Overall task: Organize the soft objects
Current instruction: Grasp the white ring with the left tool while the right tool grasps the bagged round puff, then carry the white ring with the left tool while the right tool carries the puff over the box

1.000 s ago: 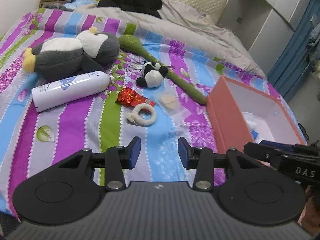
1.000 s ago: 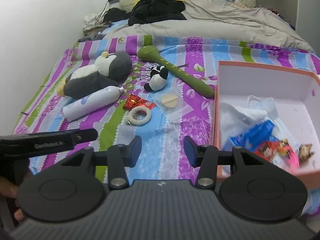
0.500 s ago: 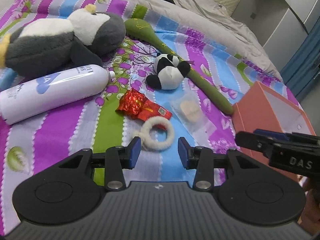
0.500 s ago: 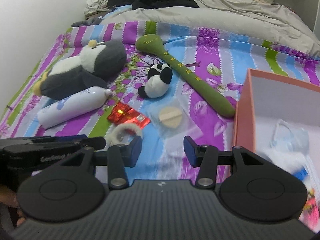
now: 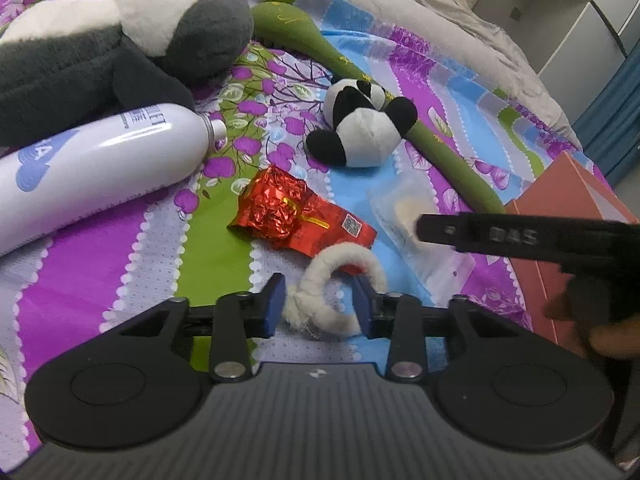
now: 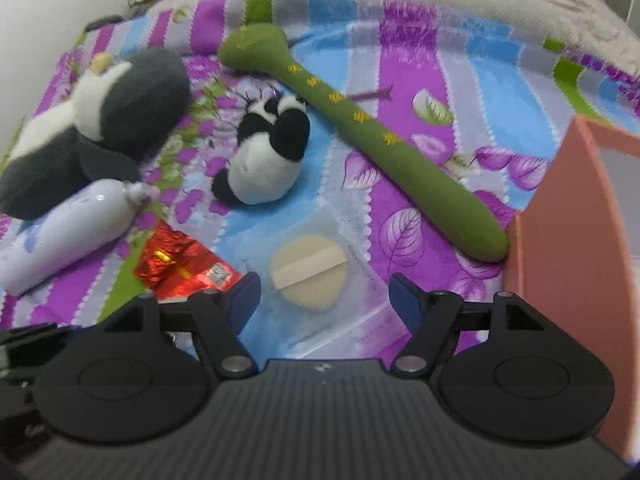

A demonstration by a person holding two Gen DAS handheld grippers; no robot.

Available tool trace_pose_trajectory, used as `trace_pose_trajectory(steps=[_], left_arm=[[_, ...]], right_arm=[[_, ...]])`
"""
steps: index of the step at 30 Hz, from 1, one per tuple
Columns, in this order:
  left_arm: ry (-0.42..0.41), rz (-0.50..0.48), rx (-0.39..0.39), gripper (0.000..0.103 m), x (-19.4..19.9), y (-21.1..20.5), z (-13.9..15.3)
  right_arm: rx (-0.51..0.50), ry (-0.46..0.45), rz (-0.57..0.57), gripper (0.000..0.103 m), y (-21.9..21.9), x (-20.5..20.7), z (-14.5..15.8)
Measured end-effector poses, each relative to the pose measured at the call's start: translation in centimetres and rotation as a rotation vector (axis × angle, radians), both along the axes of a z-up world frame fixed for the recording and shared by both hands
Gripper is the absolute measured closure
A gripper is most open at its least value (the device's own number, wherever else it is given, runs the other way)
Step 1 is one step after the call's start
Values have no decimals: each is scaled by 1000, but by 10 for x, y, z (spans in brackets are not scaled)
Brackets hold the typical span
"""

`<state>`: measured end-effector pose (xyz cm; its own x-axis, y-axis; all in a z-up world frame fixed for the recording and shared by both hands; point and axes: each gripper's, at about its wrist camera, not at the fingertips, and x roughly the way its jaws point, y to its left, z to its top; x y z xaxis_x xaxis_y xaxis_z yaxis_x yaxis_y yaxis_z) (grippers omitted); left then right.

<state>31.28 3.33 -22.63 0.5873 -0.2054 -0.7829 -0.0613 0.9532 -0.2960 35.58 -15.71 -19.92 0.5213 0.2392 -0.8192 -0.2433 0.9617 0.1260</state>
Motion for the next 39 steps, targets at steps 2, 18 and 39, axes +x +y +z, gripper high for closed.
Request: trace_pose_trajectory(steps=[2,18,39], left_arm=[[8,3,3,66,1,-2,-4],[-11,84,21,91,-15,0,4],[-101,91,9,94,-107,-9,67]], right_arm=[[0,17,4,30,3,5,-9],[-29,6,36,74,9,-6,-5],[-27,-107,37,76,-14,-121,66]])
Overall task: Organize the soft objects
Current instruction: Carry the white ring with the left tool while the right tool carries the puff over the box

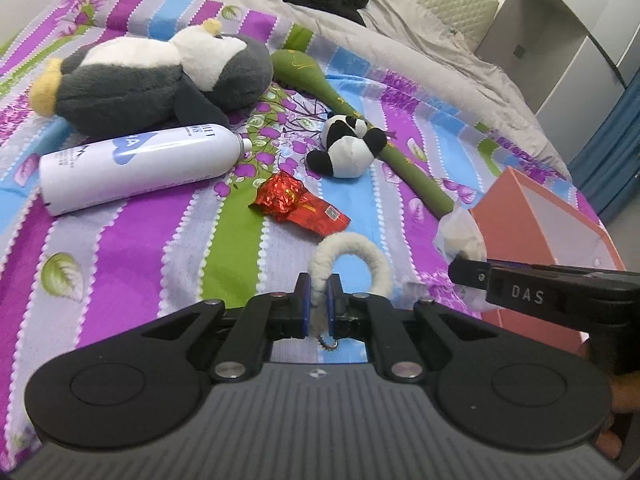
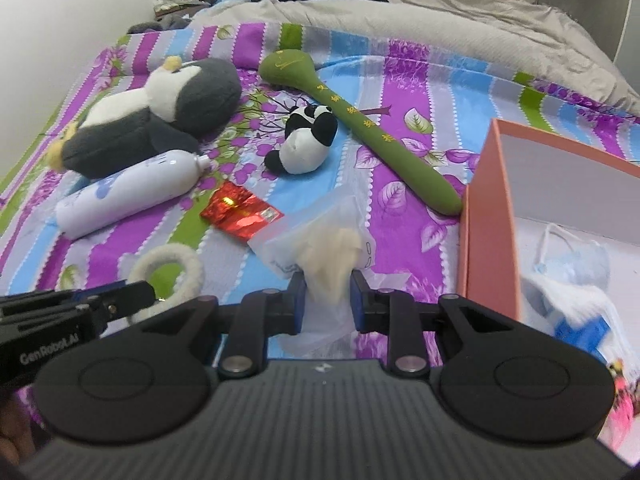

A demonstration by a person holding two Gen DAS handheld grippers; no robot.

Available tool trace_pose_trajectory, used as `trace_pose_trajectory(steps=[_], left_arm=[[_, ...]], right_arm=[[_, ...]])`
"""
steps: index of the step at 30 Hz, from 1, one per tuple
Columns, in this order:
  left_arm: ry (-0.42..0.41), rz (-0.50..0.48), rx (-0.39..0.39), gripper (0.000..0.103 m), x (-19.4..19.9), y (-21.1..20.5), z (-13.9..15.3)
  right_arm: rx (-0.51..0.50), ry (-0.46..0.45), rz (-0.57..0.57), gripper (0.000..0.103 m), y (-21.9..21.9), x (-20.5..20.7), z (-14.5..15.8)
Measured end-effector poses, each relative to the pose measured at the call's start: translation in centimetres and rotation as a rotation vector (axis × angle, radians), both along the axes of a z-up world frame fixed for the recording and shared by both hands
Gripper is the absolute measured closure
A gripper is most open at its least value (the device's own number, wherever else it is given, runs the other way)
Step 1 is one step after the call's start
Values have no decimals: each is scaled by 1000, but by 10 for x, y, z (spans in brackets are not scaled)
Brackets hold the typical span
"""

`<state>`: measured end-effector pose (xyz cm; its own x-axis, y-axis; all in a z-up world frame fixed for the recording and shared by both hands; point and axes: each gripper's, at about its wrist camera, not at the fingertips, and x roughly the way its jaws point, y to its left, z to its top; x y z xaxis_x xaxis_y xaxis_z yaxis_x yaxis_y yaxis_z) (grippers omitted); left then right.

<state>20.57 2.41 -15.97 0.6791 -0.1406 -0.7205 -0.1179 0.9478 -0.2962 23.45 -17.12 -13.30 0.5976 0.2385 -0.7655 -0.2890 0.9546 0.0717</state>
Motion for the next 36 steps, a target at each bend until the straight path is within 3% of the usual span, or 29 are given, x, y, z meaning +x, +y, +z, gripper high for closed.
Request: trace_pose_trajectory(steps=[21,36], left_arm=[[-72,-36,0,94,-108,-15,52],[-104,-129,2,93,-121,-49,77]], right_arm=[[63,-93,-5,76,-29,-125,51],[99,-148,-71,75,-64,-161,73]])
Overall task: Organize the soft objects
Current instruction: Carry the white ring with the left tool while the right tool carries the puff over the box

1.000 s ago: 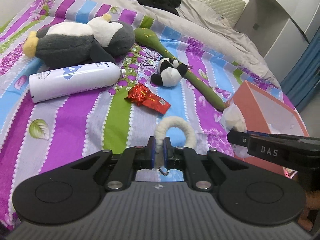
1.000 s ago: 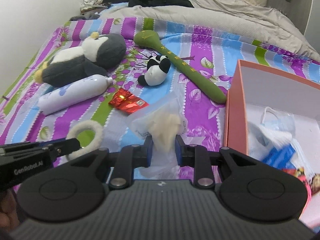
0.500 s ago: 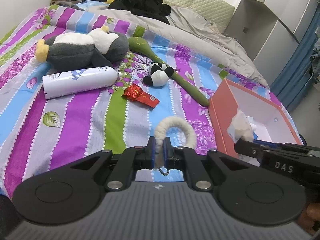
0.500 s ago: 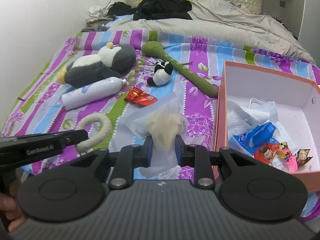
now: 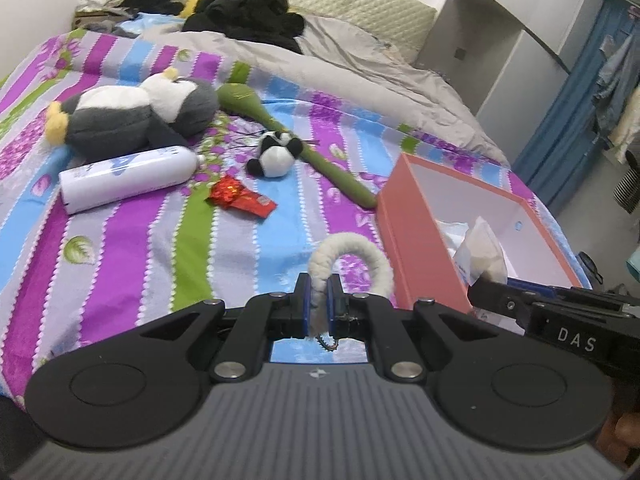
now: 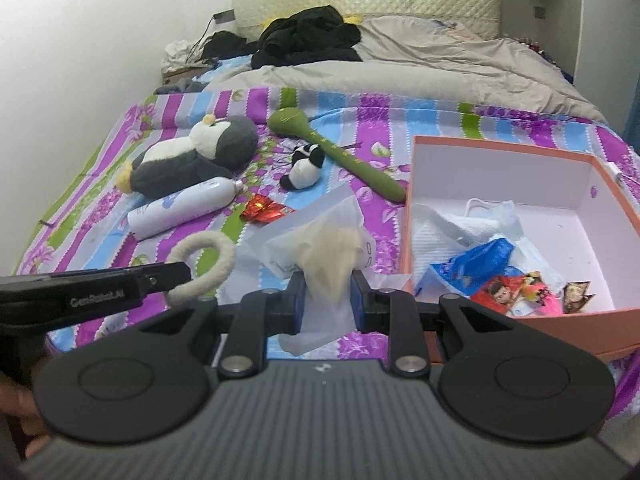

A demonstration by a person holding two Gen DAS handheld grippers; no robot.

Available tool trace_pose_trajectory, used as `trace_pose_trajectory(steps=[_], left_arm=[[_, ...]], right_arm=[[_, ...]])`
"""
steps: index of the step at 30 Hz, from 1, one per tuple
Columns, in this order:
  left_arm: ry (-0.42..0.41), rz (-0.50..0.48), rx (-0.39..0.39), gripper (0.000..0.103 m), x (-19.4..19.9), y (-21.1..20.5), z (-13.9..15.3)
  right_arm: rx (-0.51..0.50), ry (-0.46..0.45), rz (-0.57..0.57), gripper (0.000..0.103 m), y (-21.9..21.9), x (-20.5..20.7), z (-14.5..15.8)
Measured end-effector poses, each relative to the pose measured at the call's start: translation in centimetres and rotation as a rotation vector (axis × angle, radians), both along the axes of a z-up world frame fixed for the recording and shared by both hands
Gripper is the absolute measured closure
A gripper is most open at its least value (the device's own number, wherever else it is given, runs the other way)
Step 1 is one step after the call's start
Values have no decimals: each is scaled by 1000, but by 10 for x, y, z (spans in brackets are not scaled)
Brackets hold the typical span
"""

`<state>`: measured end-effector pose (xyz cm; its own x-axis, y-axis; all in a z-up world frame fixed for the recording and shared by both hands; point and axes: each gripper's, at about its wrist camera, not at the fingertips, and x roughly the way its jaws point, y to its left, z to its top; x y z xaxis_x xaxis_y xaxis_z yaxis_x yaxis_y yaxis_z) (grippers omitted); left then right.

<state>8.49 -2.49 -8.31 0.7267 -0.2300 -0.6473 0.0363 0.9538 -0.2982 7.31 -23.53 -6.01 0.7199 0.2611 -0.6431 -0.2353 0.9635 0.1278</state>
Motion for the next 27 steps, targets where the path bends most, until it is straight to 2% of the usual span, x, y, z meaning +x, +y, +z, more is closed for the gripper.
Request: trace_pose_trajectory(steps=[8,12,17,27], left_arm=[[-12,-112,-10,93,8,-40,7],[0,-182,-43,93,13,-65,9],[4,-269,-46,93,22,-101,12],[48,-377,-19,93,67,-171,0]], right_arm=[[10,-19,-98,75,-40,-19,11],[23,-5,-159,75,-62,-30,10],[39,16,-236,73,-91,-37,6],[44,39,-314,73,-141,-8,-4]])
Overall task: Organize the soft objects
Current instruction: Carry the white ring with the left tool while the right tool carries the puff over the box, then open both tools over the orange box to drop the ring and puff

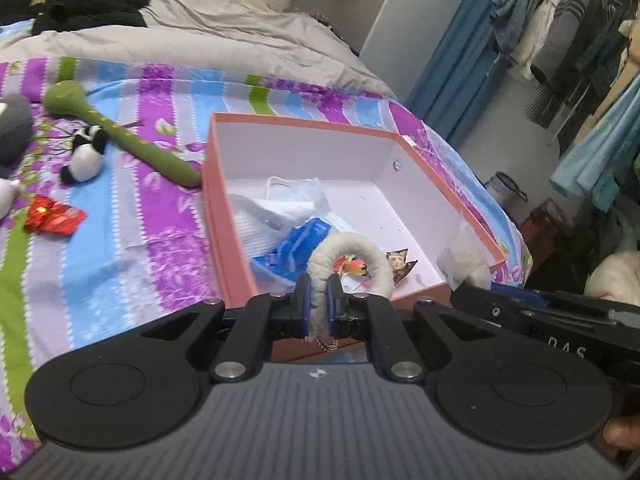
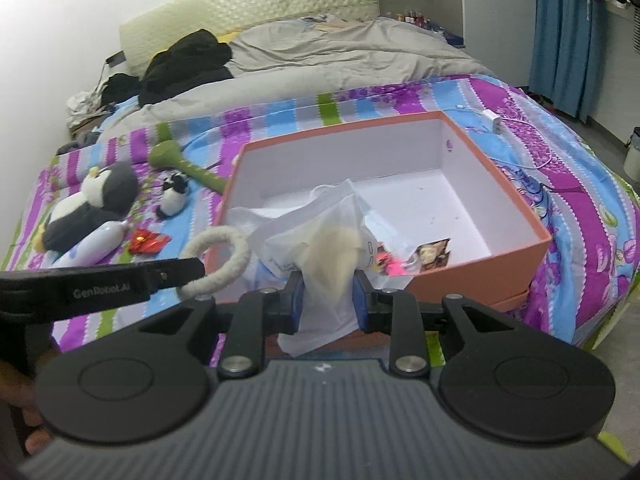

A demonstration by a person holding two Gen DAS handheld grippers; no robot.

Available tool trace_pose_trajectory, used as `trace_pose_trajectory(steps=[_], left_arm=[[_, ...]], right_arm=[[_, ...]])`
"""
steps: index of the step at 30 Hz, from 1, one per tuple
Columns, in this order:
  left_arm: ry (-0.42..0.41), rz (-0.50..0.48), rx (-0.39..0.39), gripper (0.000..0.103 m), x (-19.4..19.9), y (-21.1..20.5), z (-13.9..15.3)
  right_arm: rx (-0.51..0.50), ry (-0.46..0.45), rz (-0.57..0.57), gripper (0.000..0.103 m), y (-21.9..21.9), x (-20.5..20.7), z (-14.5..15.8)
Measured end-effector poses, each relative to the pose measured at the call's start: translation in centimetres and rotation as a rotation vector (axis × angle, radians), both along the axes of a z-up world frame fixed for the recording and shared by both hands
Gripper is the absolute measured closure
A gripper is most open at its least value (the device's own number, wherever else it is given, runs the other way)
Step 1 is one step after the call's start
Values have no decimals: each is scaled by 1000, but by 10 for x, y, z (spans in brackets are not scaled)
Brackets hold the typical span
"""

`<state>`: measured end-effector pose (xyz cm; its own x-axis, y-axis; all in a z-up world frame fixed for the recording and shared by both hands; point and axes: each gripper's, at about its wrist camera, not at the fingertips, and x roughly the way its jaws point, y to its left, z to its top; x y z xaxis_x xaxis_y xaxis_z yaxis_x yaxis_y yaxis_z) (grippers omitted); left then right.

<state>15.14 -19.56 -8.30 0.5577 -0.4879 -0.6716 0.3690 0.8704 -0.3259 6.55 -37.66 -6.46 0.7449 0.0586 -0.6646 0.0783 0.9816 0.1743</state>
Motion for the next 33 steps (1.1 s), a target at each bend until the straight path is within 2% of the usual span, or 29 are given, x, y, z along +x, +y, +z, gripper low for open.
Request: trace_pose_trajectory(steps=[7,10,14,20,22,23,24,26,33], left_arm=[[53,-25,24,93,50,-36,-22],[79,-44,34,93,74,-50,-32],[107,-56,72,93,105,-68,-48],[109,-53,91,92,131,-83,-62],[119,-54,97,87,137,-86,-66],[128,-52,101,77,139,-88,-69],[137,-50,102,62,142,-89,-71],[143,-47,95,53,144,-90,-75],[112,-74,108,53,136,-95,-70]], right_arm=[[-2,22,-4,72,-32,44,-11],[-33,20,-10,71,-41,64,-17],[-26,39,-13,70,-55,92,-34],[-7,98,-16,61,-69,118,-62],[3,121,-20,56,-72,124,-71],[15,132,-23,56,-74,126,-75],[30,142,-23,55,-76,128,-78],[56,158,-16,54,-79,131,-84],[64,161,-21,50,-80,125,-82]])
